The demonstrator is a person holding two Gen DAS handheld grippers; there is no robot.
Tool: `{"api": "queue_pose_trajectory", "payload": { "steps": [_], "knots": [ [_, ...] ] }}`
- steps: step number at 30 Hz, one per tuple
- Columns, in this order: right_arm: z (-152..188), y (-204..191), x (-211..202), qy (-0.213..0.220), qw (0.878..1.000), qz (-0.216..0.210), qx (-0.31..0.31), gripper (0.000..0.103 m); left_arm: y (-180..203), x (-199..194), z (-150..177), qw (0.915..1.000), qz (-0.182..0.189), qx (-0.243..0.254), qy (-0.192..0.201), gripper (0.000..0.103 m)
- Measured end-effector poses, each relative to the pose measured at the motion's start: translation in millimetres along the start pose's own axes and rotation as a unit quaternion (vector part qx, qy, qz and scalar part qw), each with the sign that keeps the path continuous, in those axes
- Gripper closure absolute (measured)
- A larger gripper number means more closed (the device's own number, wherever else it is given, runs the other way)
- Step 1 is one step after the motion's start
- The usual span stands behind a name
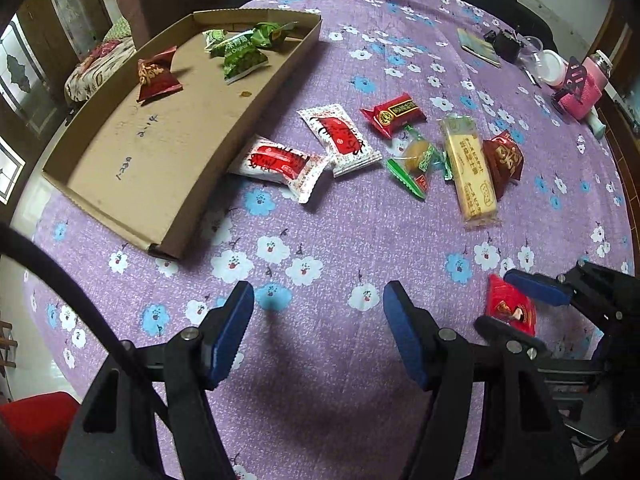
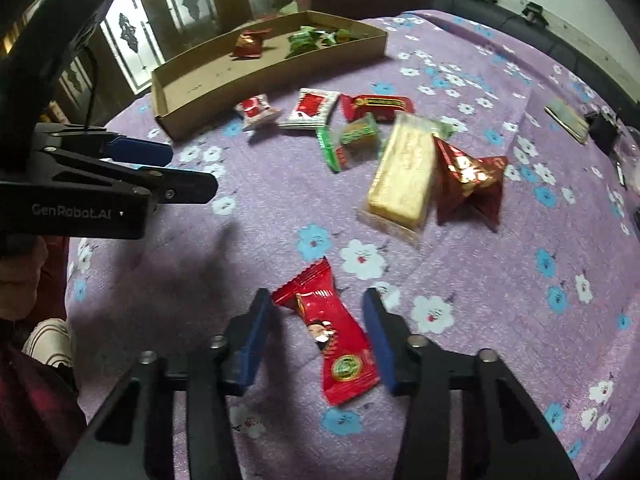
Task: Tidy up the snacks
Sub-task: 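Grasp the red candy bar with round gold logo using the right gripper, then grasp the clear-wrapped yellow cake bar with the left gripper while the right holds the red bar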
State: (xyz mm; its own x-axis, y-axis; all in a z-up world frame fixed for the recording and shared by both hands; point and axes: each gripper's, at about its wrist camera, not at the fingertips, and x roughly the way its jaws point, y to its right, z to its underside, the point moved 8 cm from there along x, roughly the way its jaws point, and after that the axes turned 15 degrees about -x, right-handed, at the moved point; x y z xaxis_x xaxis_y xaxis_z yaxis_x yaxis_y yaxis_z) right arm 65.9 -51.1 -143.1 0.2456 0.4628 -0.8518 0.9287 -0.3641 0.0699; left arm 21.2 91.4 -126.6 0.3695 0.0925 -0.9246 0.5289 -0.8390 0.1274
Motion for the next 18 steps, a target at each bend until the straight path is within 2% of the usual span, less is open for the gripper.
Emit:
{"api": "queue_pose_trajectory", "payload": {
  "steps": [1,2,8,11,18],
  "knots": [
    [1.1,0.8,-0.6,-0.004,1.000,0.005,0.002,0.072,1.4,0.4,-0.7,1.0000,0.001,-0.001,-0.001,0.035],
    [3.3,1.7,-2.3,-0.009,1.000,0.011,0.007,0.073,3.9,0.8,-1.8,1.0000,0.003,-0.002,-0.003,0.035],
    [28.7,17.8,-16.7,-0.020,0.997,0.056,0.043,0.073,35.2,3.5,-13.6,0.9997,0.022,0.002,-0.008,0.035],
    [44.1,30.1,-25.0,-0.019,0.995,0.065,0.071,0.073,55.5,9.5,-23.8,0.9994,0.033,-0.003,-0.013,0.035],
    [55.3,38.7,-32.7,-0.007,0.993,0.060,0.103,0.072,96.1,37.5,-39.2,0.9993,0.004,0.024,-0.027,0.035]
  ]
}}
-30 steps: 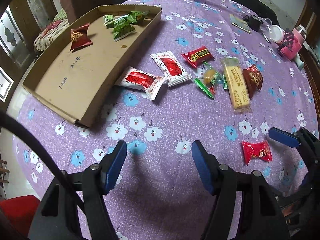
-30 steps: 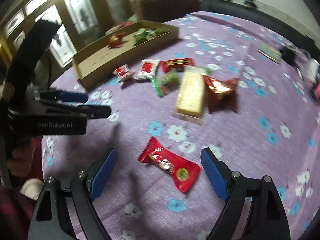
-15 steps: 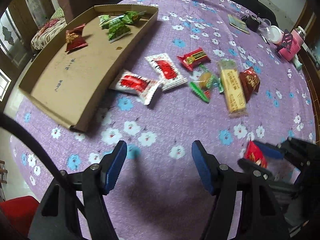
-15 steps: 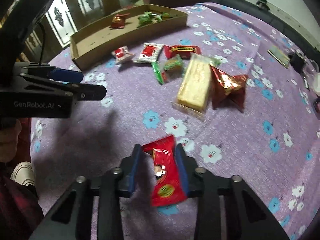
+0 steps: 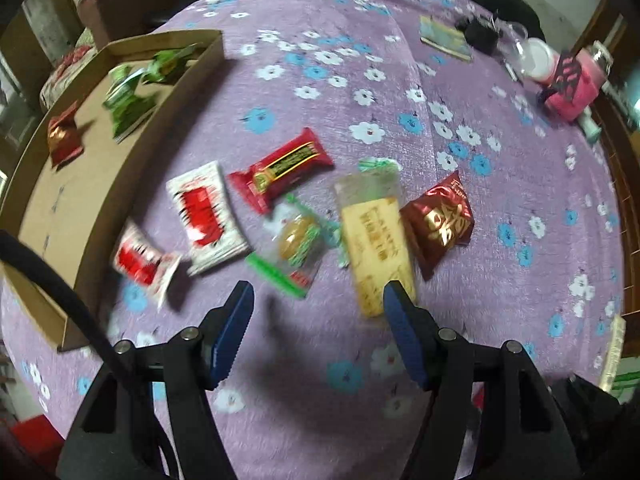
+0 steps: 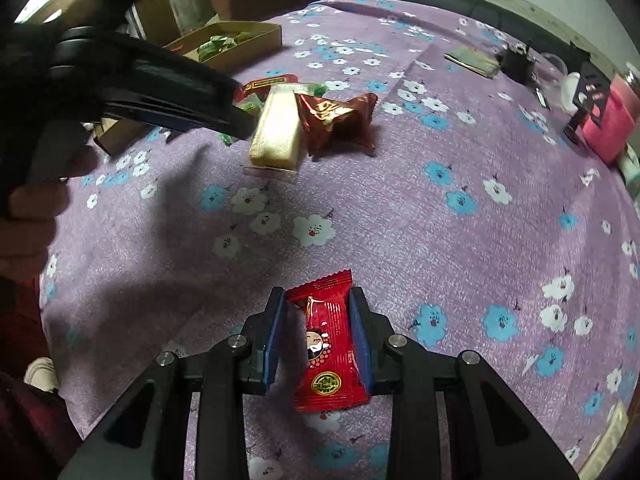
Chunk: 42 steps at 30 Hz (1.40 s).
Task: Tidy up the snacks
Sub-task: 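Grasp the clear-wrapped yellow cake bar with the left gripper while the right holds the red bar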
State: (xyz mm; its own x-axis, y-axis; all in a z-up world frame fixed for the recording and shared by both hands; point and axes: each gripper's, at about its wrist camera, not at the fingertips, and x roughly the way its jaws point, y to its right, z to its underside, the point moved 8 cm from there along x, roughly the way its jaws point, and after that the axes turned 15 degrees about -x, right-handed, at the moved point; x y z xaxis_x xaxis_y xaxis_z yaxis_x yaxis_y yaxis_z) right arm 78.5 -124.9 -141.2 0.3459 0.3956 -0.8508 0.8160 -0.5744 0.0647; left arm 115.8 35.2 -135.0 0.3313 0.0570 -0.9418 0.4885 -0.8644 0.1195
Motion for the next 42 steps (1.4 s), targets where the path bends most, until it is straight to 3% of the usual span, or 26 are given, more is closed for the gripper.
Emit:
{"api": "queue_pose_trajectory", "payload": {
  "steps": [8,20,26,29,35,42],
  "knots": [
    [0.8,2.5,0.3,0.007,1.000,-0.015,0.003,0.072,9.6,12.6,-28.4,0.9999,-0.007,-0.013,0.004,0.034],
    [0.3,4.5,1.7,0.014,0.999,-0.031,0.011,0.069,16.0,20.2,-59.8,0.9972,0.015,-0.071,-0.018,0.034],
    [-0.4,3.0,1.7,0.016,0.999,-0.036,0.011,0.066,27.2,30.0,-70.3,0.9924,0.031,-0.108,-0.051,0.030],
    [-0.7,1.4,1.7,0.017,0.999,-0.038,0.011,0.062,36.8,34.2,-69.7,0.9926,0.030,-0.099,-0.063,0.030],
    [-1.2,0.7,1.8,0.017,0.999,-0.041,0.012,0.061,52.1,42.1,-69.6,0.9969,-0.002,-0.062,-0.050,0.031],
    [0.1,1.1,0.5,0.018,0.999,-0.031,0.020,0.063,61.2,41.1,-56.1,0.9991,-0.030,-0.020,-0.021,0.060]
  ]
}}
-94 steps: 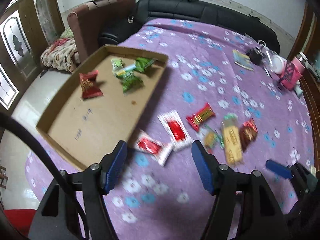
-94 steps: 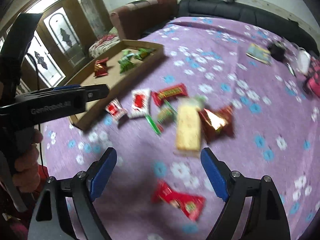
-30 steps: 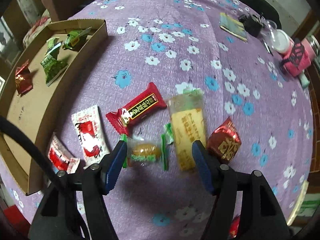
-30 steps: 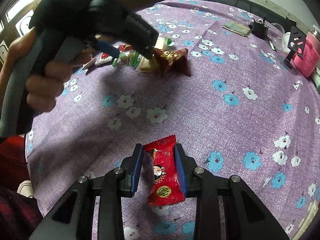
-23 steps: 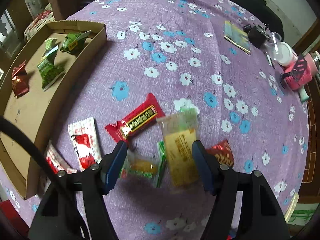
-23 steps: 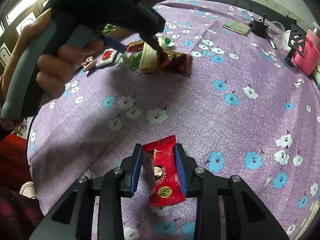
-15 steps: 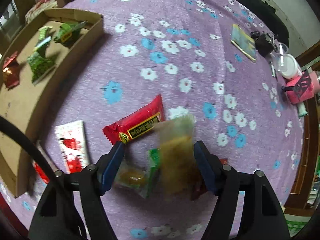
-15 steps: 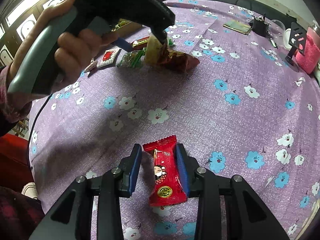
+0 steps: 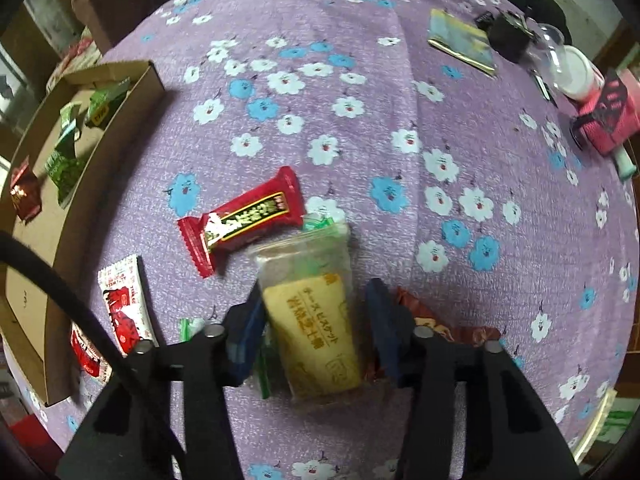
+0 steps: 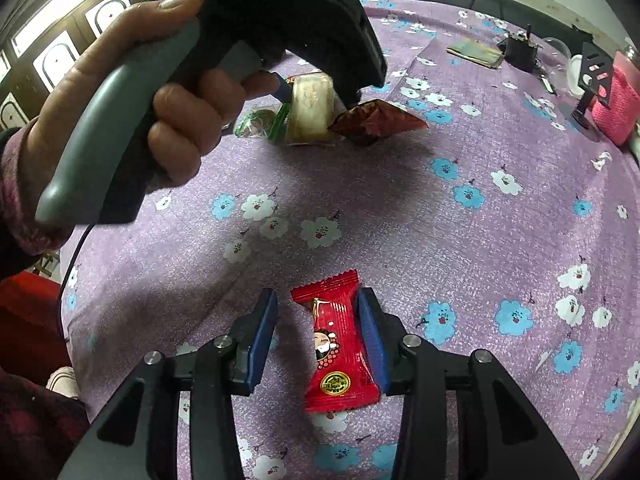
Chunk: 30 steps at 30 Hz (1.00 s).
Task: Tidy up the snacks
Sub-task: 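Grasp the clear-wrapped yellow cake bar with the left gripper while the right holds the red bar, then carry both held snacks over the cardboard tray and open both grippers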
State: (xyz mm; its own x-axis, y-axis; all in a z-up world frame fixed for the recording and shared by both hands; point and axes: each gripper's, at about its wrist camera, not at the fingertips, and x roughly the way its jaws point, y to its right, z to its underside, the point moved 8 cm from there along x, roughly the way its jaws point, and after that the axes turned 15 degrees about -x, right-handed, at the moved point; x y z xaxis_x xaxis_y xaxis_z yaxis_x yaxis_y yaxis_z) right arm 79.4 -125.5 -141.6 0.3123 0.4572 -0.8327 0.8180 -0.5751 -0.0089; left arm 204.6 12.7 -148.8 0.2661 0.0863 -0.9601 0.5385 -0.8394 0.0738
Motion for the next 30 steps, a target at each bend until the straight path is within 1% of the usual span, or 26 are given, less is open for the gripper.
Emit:
{"api": "queue_pose_trajectory", "payload": {
  "steps": [1,2,5,7,8,11,13,14,15,16,17,20,23,28,30],
  "knots": [
    [0.8,1.0,-0.7,0.000,1.000,0.001,0.005,0.064,2.2,-0.6,0.8,1.0000,0.000,0.002,0.002,0.067],
    [1.4,2.1,-1.3,0.001,1.000,0.001,0.009,0.064,6.3,-0.7,3.2,1.0000,0.007,0.006,-0.004,0.067],
    [3.8,3.0,-2.8,-0.001,1.000,0.002,0.015,0.064,13.7,-1.7,7.7,0.9997,0.001,0.023,-0.001,0.067],
    [5.7,1.2,-4.1,-0.002,1.000,-0.002,0.017,0.060,18.0,-2.3,13.4,0.9994,0.003,0.036,-0.003,0.067],
    [7.1,0.7,-4.9,-0.004,1.000,0.002,0.017,0.060,19.1,-3.1,17.2,0.9989,-0.001,0.046,-0.002,0.067],
    [12.7,0.8,-8.2,-0.005,1.000,0.014,0.018,0.060,14.5,-7.0,30.1,0.9981,0.009,0.059,-0.016,0.067],
    [15.1,0.9,-9.8,-0.003,1.000,0.023,0.020,0.062,10.8,-9.8,35.5,0.9974,0.006,0.071,-0.012,0.067],
    [16.2,1.5,-10.7,-0.004,0.999,0.034,0.020,0.070,5.9,-10.6,39.0,0.9971,0.004,0.074,-0.012,0.067],
    [18.0,0.4,-11.9,-0.007,0.999,0.044,0.016,0.074,3.1,-12.8,42.7,0.9965,0.007,0.083,-0.007,0.067],
    [18.8,0.6,-12.3,-0.008,0.999,0.048,0.014,0.080,-1.0,-15.5,46.1,0.9961,0.012,0.087,-0.004,0.067],
    [20.2,0.8,-13.4,-0.008,0.999,0.050,0.018,0.083,-6.5,-16.4,48.3,0.9960,0.013,0.089,-0.004,0.067],
    [20.8,-0.4,-14.8,-0.013,0.998,0.061,0.017,0.084,-18.2,-20.5,53.6,0.9960,0.031,0.083,-0.012,0.067],
    [19.5,-2.0,-15.5,-0.012,0.998,0.061,0.026,0.084,-35.4,-22.4,61.4,0.9950,0.048,0.085,-0.016,0.067],
    [19.8,-9.9,-17.3,-0.011,0.998,0.049,0.043,0.084,-67.6,-27.4,71.7,0.9934,0.081,0.070,-0.041,0.067],
    [21.7,-15.3,-17.2,-0.013,0.998,0.045,0.045,0.084,-75.5,-34.0,70.4,0.9926,0.091,0.062,-0.051,0.067]
  ]
}}
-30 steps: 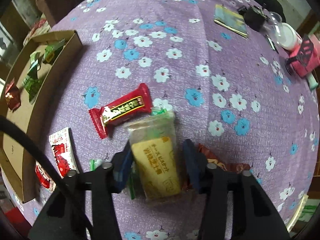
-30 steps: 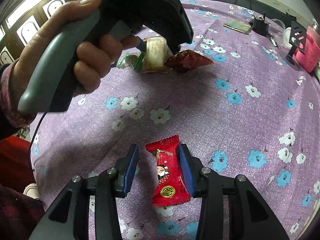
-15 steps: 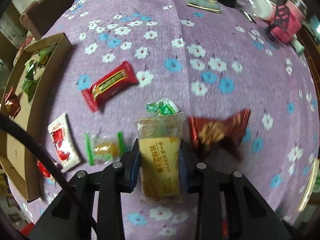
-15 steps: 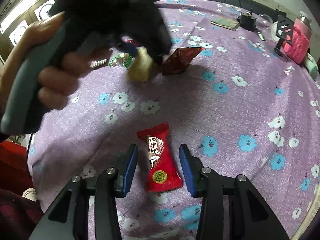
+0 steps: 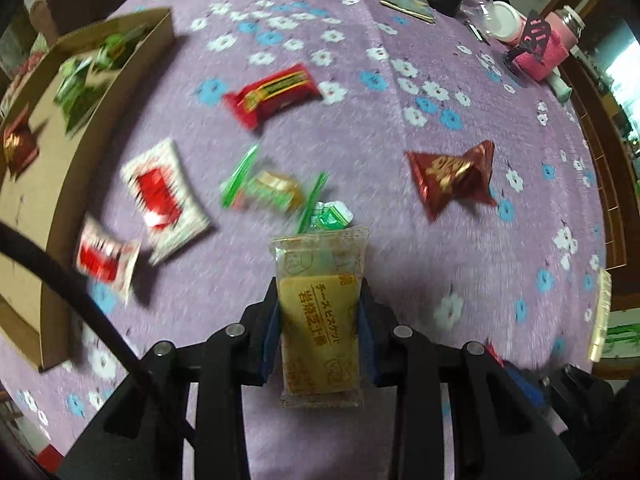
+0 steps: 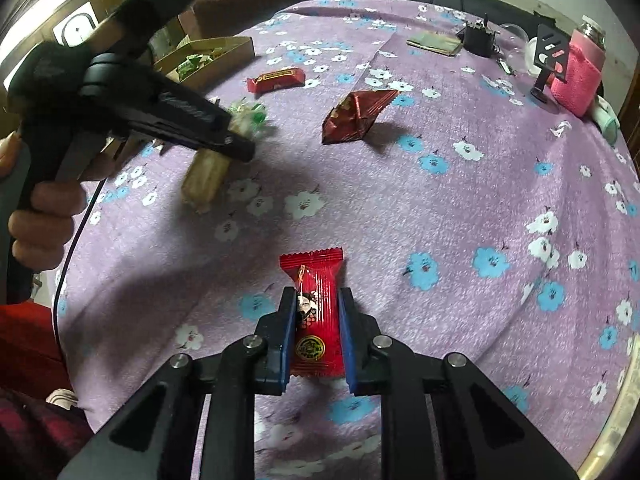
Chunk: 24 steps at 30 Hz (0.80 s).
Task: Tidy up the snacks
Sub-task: 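Carry both held snacks over the cardboard tray and open both grippers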
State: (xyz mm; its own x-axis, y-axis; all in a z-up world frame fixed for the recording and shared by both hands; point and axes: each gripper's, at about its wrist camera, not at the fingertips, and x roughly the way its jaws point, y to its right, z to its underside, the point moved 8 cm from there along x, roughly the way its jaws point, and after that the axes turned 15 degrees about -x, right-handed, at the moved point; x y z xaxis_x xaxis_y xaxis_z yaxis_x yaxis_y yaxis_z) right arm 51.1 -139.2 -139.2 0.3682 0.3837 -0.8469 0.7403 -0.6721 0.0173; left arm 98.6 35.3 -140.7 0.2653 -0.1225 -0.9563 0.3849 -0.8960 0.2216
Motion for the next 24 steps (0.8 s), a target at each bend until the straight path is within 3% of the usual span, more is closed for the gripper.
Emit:
{"api": "queue_pose_trajectory", "payload": {
  "steps": [11,24],
  "knots": [
    [-7.2,-11.6,2.8,0.004,1.000,-0.010,0.025,0.084,-45.8,-22.4,52.4,0.9989,-0.009,0.036,0.027,0.067],
    [-28.3,-31.8,1.1,0.008,1.000,-0.012,0.024,0.085,-67.3,-37.7,59.6,0.9982,0.005,0.027,0.054,0.067]
  ]
}}
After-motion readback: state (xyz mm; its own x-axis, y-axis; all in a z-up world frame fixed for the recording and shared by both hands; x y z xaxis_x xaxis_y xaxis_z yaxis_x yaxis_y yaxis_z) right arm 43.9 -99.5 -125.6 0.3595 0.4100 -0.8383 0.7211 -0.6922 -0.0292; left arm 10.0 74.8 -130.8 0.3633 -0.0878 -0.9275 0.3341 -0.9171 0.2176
